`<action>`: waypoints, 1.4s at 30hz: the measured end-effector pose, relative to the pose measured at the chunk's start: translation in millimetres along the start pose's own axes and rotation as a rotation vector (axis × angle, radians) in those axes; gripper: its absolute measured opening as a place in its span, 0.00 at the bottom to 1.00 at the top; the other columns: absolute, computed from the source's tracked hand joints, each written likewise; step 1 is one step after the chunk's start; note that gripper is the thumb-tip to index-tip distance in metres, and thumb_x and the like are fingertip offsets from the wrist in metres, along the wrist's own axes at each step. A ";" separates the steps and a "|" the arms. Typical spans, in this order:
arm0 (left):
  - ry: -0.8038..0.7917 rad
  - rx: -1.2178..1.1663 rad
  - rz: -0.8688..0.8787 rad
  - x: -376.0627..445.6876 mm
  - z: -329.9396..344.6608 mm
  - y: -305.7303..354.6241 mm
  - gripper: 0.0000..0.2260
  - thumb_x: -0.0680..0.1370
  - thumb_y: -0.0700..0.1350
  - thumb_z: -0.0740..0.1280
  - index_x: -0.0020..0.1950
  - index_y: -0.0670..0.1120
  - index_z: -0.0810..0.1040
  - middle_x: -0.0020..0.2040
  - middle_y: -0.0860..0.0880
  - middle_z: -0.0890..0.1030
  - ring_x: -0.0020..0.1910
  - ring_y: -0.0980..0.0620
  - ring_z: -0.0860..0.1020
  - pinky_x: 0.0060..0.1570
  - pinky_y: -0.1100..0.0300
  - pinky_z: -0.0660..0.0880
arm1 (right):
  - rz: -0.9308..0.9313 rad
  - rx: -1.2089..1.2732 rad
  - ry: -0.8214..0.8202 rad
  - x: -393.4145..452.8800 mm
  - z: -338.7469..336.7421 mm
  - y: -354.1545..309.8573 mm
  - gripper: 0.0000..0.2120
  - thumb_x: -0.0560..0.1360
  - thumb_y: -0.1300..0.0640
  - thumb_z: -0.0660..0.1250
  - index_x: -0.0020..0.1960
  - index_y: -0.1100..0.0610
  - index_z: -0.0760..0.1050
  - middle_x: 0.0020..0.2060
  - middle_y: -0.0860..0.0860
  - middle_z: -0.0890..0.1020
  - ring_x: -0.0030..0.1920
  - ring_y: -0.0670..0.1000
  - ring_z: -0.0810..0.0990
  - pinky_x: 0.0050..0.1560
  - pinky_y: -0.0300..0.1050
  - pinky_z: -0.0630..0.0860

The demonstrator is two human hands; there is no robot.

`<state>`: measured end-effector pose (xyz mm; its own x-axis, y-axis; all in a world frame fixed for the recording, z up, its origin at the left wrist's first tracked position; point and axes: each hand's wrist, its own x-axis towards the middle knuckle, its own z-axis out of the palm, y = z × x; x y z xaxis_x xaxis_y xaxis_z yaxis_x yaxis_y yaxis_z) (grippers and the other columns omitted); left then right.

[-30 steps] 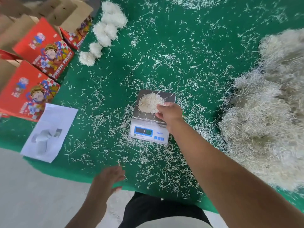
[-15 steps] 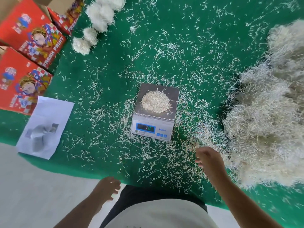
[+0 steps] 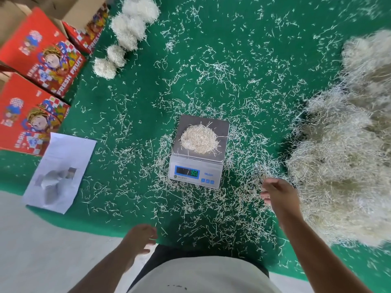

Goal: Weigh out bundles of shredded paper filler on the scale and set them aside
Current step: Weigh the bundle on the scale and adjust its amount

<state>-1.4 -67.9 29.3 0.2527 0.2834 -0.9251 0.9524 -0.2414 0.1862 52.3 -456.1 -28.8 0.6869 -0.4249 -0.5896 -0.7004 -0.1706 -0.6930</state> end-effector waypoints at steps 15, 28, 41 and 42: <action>0.001 -0.014 -0.014 -0.6 -9.5 -16.3 0.09 0.84 0.38 0.65 0.62 0.35 0.77 0.57 0.34 0.83 0.52 0.41 0.79 0.54 0.50 0.72 | -0.247 -0.564 0.030 24.0 39.1 14.0 0.12 0.81 0.56 0.71 0.64 0.54 0.80 0.50 0.48 0.86 0.35 0.43 0.82 0.26 0.33 0.73; 0.010 -0.078 -0.023 11.5 -16.4 -34.2 0.08 0.83 0.39 0.68 0.59 0.36 0.79 0.54 0.35 0.84 0.50 0.41 0.80 0.53 0.49 0.73 | -0.587 -0.018 0.178 6.0 -6.0 -178.8 0.05 0.80 0.52 0.72 0.46 0.50 0.78 0.42 0.49 0.83 0.39 0.52 0.80 0.41 0.50 0.82; 0.008 -0.107 -0.106 21.4 -24.8 -50.9 0.07 0.83 0.38 0.67 0.57 0.35 0.79 0.54 0.35 0.84 0.49 0.41 0.80 0.49 0.53 0.71 | -0.703 -0.477 -0.213 1.4 117.0 -169.9 0.12 0.81 0.52 0.73 0.62 0.48 0.77 0.56 0.46 0.80 0.43 0.39 0.80 0.42 0.30 0.81; 0.007 -0.109 -0.102 22.0 -25.8 -52.4 0.07 0.83 0.39 0.67 0.57 0.36 0.79 0.54 0.35 0.84 0.49 0.41 0.80 0.49 0.53 0.71 | -0.695 -0.454 -0.189 3.3 114.6 -168.3 0.09 0.81 0.51 0.72 0.60 0.47 0.76 0.56 0.46 0.79 0.42 0.38 0.79 0.39 0.27 0.78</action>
<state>-41.3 -25.1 7.8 0.1541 0.3078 -0.9389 0.9860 -0.1089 0.1261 194.7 -326.9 38.4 0.9823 0.0567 -0.1788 -0.0898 -0.6948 -0.7136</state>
